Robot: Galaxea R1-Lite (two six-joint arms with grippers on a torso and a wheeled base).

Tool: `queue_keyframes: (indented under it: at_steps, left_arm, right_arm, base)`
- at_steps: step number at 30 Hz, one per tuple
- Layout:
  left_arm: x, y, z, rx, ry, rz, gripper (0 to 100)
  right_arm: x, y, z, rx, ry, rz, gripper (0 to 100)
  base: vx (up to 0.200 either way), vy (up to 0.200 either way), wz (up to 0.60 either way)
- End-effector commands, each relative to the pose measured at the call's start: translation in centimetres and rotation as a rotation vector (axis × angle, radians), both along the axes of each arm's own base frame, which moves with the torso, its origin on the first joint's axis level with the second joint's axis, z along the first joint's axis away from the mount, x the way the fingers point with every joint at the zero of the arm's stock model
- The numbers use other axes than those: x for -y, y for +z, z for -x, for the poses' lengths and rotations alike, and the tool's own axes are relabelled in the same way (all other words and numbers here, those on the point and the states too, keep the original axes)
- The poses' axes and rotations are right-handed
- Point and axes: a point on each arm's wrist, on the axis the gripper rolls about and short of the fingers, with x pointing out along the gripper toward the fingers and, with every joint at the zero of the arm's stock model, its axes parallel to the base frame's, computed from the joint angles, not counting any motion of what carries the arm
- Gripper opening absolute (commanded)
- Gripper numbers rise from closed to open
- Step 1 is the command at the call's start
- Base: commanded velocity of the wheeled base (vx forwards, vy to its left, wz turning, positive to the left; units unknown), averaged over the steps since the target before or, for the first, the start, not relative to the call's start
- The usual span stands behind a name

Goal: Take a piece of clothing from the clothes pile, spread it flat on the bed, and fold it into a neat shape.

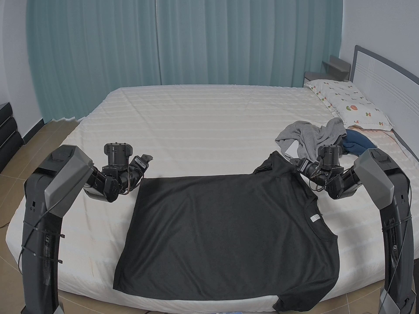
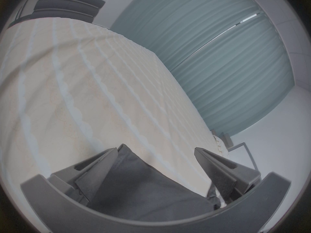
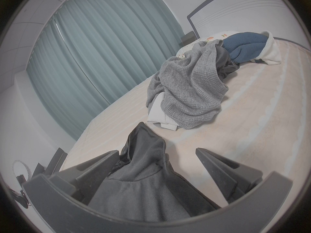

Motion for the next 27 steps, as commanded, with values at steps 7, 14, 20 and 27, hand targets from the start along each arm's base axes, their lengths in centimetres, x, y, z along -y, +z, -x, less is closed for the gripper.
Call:
queue_keyframes:
  at_steps: [7, 14, 20, 27]
  left_arm:
    - [0.7, -3.1, -0.5, -0.030, -0.011, -0.024, 100]
    - [0.9, -3.0, -0.7, -0.024, -0.014, -0.023, 100]
    - [0.7, -2.8, -0.9, -0.012, 0.019, -0.033, 0]
    - [0.2, -2.9, -2.2, 0.043, 0.164, -0.085, 0]
  right_arm:
    - [1.2, -1.4, 0.7, 0.007, -0.028, -0.005, 100]
    - [1.6, -1.3, 0.6, 0.012, -0.033, -0.008, 100]
    - [1.2, -1.4, 0.7, 0.008, -0.026, -0.008, 100]
    - [0.7, -1.6, 0.5, 0.018, -0.018, -0.008, 100]
  base:
    - [0.000, 0.000, 0.00]
    - [0.000, 0.000, 0.00]
    - [0.000, 0.000, 0.00]
    - [0.000, 0.000, 0.00]
